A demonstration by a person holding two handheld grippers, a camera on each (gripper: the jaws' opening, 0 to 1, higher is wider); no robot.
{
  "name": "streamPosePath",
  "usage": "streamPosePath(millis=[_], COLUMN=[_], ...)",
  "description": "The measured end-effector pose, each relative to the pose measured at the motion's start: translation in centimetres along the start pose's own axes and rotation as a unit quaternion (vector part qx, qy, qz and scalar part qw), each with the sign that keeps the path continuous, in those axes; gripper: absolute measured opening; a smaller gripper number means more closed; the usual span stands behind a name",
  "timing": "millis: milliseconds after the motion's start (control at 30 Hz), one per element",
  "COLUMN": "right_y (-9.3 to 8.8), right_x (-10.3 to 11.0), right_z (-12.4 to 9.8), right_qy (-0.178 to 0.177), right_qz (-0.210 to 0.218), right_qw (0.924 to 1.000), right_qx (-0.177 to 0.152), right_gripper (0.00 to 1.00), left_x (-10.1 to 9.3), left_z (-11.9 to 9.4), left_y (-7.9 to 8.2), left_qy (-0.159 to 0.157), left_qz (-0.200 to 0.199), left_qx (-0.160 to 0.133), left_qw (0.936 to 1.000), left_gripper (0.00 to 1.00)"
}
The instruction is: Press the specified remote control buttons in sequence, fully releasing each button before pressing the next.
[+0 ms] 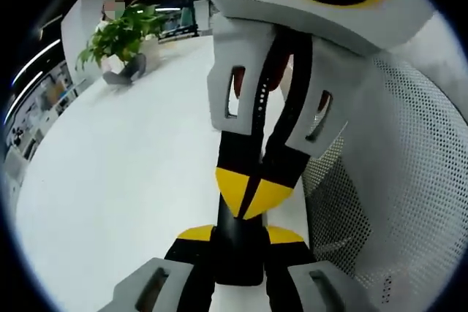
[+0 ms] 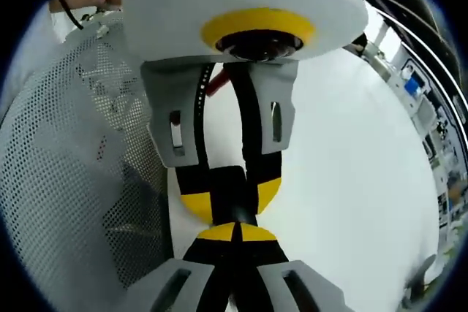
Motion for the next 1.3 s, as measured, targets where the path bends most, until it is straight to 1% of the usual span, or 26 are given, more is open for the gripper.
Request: streamPosePath(millis=[167, 233, 333, 400, 433, 467, 567, 667, 733, 767, 800, 833, 867, 933, 967, 1000, 1033, 1067, 1100, 1233, 1300], right_y=[-0.2, -0.4, -0.5, -0.7, -0.7, -0.8, -0.9, -0.9, -1.0, -1.0, -1.2, -1.2, -1.3, -1.9, -2.4, -2.7, -2.9, -2.8, -3.1, -3.7, -4.1], right_x=[-0.1, 0.0, 0.1, -0.1, 0.0, 0.0, -0.2, -0.3, -0.5, -0.5, -0.5, -0.7, -0.7, -0.6, -0.5, -0.5, -0.4, -0.4, -0.4, -0.8, -1.0], right_z=[-0.2, -0.2, -0.3, -0.3, -0.4, -0.4, -0.4, -0.4, -0.5, -0.6, -0.7, -0.9, -1.0, -0.9, -0.8, -0.8, -0.7, -0.7, -0.6, -0.5, -0.5], right_qy=[0.001, -0.001, 0.001, -0.007, 0.001, 0.005, 0.006, 0.023, 0.037, 0.044, 0.043, 0.04, 0.04, 0.042, 0.041, 0.038, 0.046, 0.044, 0.049, 0.046, 0.054], right_qz=[0.014, 0.016, 0.048, 0.078, 0.098, 0.107, 0.091, 0.078, 0.077, 0.084, 0.1, 0.095, 0.095, 0.085, 0.074, 0.07, 0.07, 0.07, 0.069, 0.059, 0.054], right_qw=[0.9998, 0.9994, 0.9969, 0.9944, 0.9922, 0.9912, 0.9923, 0.9928, 0.9923, 0.9919, 0.9909, 0.991, 0.991, 0.9927, 0.9945, 0.9949, 0.9949, 0.9948, 0.9949, 0.9958, 0.9961], right_qx=[-0.014, -0.031, -0.063, -0.071, -0.076, -0.077, -0.083, -0.088, -0.089, -0.085, -0.079, -0.086, -0.086, -0.074, -0.062, -0.061, -0.056, -0.06, -0.055, -0.054, -0.044], right_gripper=[0.0, 0.0, 0.0, 0.0, 0.0, 0.0, 0.0, 0.0, 0.0, 0.01, 0.06, 0.14, 0.18, 0.2, 0.21, 0.24, 0.28, 0.31, 0.32, 0.27, 0.26], left_x=[0.0, 0.0, 0.1, 0.1, 0.2, 0.2, 0.2, 0.1, 0.1, 0.1, 0.1, 0.1, 0.1, 0.0, 0.0, 0.0, -0.1, -0.1, -0.2, -0.3, -0.4], left_z=[-0.1, -0.1, 0.0, 0.0, 0.1, 0.1, 0.1, 0.2, 0.2, 0.2, 0.2, 0.2, 0.2, 0.2, 0.2, 0.2, 0.2, 0.2, 0.1, 0.1, 0.1], left_y=[-0.1, 0.0, -0.1, -0.1, 0.0, 0.0, 0.0, 0.0, 0.0, 0.0, 0.0, 0.0, 0.0, 0.0, 0.0, 0.0, 0.0, -0.1, -0.1, -0.1, -0.2], left_qy=[0.006, 0.009, 0.012, 0.011, 0.008, 0.007, 0.008, 0.01, 0.011, 0.011, 0.01, 0.01, 0.01, 0.01, 0.011, 0.011, 0.011, 0.012, 0.012, 0.012, 0.01], left_qz=[-0.009, -0.013, -0.016, -0.015, -0.013, -0.012, -0.014, -0.016, -0.016, -0.016, -0.016, -0.015, -0.015, -0.015, -0.017, -0.016, -0.015, -0.016, -0.016, -0.015, -0.013], left_qx=[-0.005, -0.003, -0.003, 0.0, 0.003, 0.006, 0.008, 0.007, 0.006, 0.006, 0.005, 0.005, 0.005, 0.003, 0.001, 0.0, -0.001, -0.002, -0.004, -0.009, -0.011], left_qw=[0.9999, 0.9999, 0.9998, 0.9998, 0.9999, 0.9999, 0.9998, 0.9998, 0.9998, 0.9998, 0.9998, 0.9998, 0.9998, 0.9998, 0.9998, 0.9998, 0.9998, 0.9998, 0.9998, 0.9998, 0.9998], left_gripper=[0.24, 0.24, 0.24, 0.24, 0.24, 0.24, 0.24, 0.24, 0.24, 0.24, 0.24, 0.24, 0.24, 0.24, 0.24, 0.24, 0.24, 0.24, 0.24, 0.24, 0.24])
Point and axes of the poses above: the point that each gripper's makers call its tool centre point, and the gripper's own axes: z roughly forward along the fingers, x roughly to its left, y roughly out of its top, the point moved 5 cm from there along -z, roughly backward along the fingers, and after that the axes turned 10 degrees about -y, right-handed, at the moved point
